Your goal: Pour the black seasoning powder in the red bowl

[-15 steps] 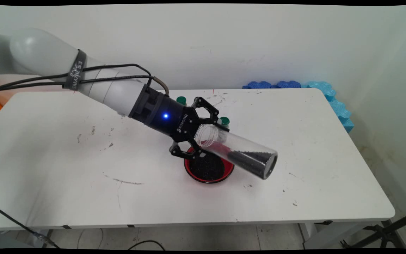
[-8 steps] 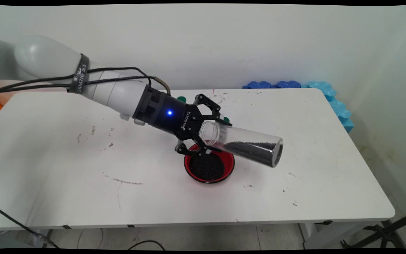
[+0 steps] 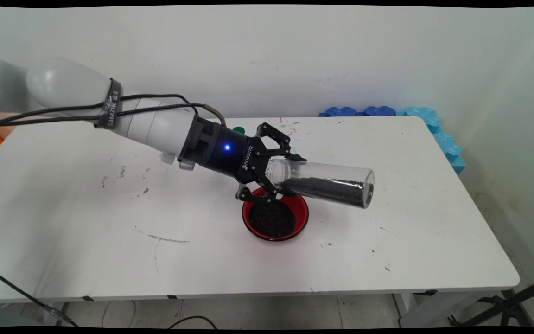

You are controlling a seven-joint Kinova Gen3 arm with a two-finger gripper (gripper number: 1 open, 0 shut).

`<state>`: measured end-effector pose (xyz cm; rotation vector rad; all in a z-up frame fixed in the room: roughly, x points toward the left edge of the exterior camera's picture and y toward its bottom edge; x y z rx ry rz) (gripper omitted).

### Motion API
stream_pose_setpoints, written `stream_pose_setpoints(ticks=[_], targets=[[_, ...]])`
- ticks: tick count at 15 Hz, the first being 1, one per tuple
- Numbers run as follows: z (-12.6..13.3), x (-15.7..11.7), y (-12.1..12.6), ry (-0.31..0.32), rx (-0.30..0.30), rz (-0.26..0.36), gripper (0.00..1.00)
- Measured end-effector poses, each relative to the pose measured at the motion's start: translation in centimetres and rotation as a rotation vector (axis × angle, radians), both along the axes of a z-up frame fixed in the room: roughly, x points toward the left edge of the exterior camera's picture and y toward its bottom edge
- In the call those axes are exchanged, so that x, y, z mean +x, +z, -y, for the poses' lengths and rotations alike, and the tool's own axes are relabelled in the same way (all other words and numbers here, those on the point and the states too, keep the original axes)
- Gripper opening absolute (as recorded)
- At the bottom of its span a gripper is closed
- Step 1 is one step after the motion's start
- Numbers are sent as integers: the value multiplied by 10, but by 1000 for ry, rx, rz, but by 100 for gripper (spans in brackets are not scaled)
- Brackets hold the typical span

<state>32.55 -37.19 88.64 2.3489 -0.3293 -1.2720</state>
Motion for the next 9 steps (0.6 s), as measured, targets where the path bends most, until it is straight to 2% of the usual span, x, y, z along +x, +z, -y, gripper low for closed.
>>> stream_pose_setpoints(ticks=[9], targets=[[-1,-2,-13,50,38,-55,0]])
